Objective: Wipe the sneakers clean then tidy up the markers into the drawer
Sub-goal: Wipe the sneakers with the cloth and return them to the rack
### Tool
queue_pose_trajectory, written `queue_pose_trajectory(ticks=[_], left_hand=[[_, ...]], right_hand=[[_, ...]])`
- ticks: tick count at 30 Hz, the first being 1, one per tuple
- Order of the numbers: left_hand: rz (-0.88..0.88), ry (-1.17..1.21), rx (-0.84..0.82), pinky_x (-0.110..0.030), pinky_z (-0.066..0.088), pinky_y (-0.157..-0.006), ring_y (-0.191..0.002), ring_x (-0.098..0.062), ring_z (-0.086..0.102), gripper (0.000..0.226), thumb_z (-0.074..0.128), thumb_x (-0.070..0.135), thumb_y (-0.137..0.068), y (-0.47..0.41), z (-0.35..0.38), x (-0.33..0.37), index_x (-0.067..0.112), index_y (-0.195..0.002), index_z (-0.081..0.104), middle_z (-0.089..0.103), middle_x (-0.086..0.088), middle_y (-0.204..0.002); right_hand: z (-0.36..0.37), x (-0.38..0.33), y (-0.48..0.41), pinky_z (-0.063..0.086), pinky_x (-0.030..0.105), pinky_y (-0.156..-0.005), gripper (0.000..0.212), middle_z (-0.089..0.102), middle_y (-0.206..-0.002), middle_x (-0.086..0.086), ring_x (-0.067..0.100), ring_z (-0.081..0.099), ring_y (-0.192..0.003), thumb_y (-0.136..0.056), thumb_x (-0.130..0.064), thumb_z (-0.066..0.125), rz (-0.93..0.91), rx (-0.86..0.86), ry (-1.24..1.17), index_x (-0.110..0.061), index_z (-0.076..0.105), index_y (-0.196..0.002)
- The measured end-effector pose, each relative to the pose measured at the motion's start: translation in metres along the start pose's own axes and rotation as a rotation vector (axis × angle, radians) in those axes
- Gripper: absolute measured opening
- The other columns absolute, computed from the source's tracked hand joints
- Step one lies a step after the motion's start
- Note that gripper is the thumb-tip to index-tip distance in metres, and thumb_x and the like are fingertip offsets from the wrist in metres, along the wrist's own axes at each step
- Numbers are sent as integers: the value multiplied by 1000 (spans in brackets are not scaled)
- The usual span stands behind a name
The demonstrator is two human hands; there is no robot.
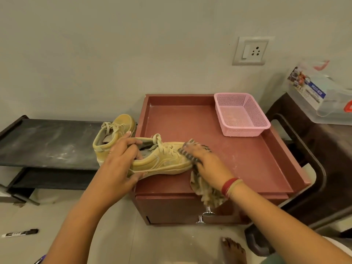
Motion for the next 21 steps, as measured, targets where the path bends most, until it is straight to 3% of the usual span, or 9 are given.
queue_pose_trajectory(ticks=[2, 4, 7, 11, 13, 15, 18, 21], left_hand=[[-7, 6, 1, -17, 13, -105, -141, 0, 6, 38, 79, 9, -69, -2, 2, 0, 24, -86, 48, 32, 18, -130], [-17, 4, -6, -13, 10, -103, -140, 3, 3, 38, 79, 10, -70, -1, 2, -1, 23, -87, 48, 32, 17, -132], [-18, -1, -7, -18, 12, -105, -141, 0, 4, 38, 79, 10, -70, -1, 2, -1, 22, -88, 48, 35, 9, -136], [-17, -25, -4, -25, 14, -107, -141, -4, 5, 37, 78, 10, -71, -1, 1, 1, 21, -90, 48, 37, 6, -136], [-26, -32, -15, -27, 15, -107, -141, -4, 4, 37, 77, 11, -71, 0, 2, 1, 21, -91, 48, 36, 7, -136], [-27, -24, -9, -29, 18, -107, -141, -5, 6, 37, 77, 12, -72, 1, 0, 0, 23, -91, 47, 34, 12, -133], [-30, 17, -1, -32, 29, -105, -140, -11, 20, 40, 78, 11, -70, 0, -4, 2, 25, -90, 47, 27, 20, -129], [-45, 61, 4, -31, 35, -99, -133, -3, 21, 41, 79, 11, -69, 0, -6, 4, 27, -88, 47, 27, 12, -137]], right_hand=[[-11, 19, -7, 24, 24, -113, 56, 41, -146, -4, 14, 35, -136, -89, 2, 42, 94, 77, 34, -26, 45, -137], [-4, 5, -5, 22, 23, -113, 55, 40, -146, -5, 12, 32, -137, -89, 2, 43, 57, 44, 7, -24, 46, -137], [8, -11, -1, 13, 13, -110, 57, 35, -143, -14, 3, 20, -137, -90, 5, 42, -27, -17, -61, -24, 42, -139], [-4, 8, -8, 15, 14, -109, 54, 38, -146, -2, 12, 31, -138, -89, 5, 42, 92, 75, -58, -17, 44, -138], [3, -13, 0, 15, 10, -107, 55, 42, -141, -8, 4, 29, -134, -87, 6, 41, 12, 41, -80, -18, 46, -137], [3, -17, 4, 19, 9, -104, 54, 49, -137, -5, 7, 38, -131, -87, 6, 43, -32, 37, -89, -19, 50, -134], [-13, 26, -9, 34, 19, -96, 43, 59, -129, 7, 24, 52, -120, -91, 0, 46, 156, 70, -87, -16, 55, -129], [-28, 41, -10, 38, 23, -77, 30, 64, -110, 10, 28, 58, -105, -93, -3, 45, 288, 200, -138, -8, 57, -121]])
Point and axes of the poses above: each hand's wrist, its own y-axis away from the middle knuckle, its own z-axis out of the palm, x = y × z, the point moved 9 cm from there along -y, towards the middle knuckle
